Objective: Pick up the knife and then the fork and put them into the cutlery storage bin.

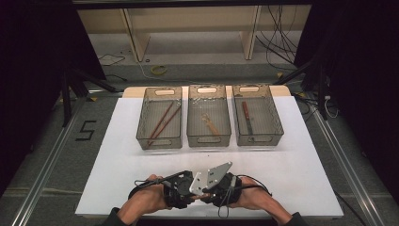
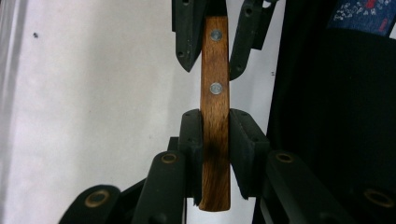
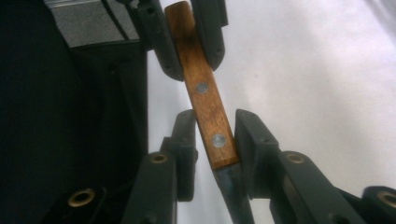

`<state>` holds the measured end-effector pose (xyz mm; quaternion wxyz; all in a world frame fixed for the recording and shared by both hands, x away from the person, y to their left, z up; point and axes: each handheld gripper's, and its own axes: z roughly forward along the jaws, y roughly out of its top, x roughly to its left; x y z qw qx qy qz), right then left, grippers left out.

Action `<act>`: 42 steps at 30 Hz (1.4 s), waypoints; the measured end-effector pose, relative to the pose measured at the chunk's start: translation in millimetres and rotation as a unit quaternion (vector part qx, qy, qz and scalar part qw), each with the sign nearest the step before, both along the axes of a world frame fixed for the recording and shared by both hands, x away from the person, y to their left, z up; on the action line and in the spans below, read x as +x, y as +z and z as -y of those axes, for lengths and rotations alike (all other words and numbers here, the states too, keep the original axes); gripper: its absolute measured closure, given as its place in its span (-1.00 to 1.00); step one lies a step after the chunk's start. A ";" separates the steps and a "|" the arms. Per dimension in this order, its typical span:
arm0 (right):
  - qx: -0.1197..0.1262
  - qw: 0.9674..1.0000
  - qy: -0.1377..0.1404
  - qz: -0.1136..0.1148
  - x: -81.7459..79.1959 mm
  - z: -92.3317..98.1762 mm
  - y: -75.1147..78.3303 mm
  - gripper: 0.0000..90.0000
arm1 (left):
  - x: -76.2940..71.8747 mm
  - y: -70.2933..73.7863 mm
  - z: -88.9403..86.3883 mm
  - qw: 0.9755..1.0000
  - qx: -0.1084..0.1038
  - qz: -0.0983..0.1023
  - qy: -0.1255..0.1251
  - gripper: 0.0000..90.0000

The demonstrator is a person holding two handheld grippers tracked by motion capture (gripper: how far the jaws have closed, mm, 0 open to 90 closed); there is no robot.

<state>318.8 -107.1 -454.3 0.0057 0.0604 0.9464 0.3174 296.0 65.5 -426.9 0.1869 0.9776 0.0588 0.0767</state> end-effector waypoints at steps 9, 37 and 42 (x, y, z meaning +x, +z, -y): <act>-0.001 1.000 0.017 -0.012 -1.4 -0.4 -1.4 0.73 | 1.0 -0.1 -1.9 1.000 -0.006 0.010 -0.009 0.55; 0.031 0.992 -0.121 0.022 33.9 41.3 16.6 0.73 | 23.5 0.2 -57.8 0.966 -0.176 0.011 0.187 -0.23; 0.049 0.986 -0.159 0.030 44.8 56.9 25.6 0.73 | 26.1 -7.5 -72.5 0.951 -0.214 0.005 0.223 -0.30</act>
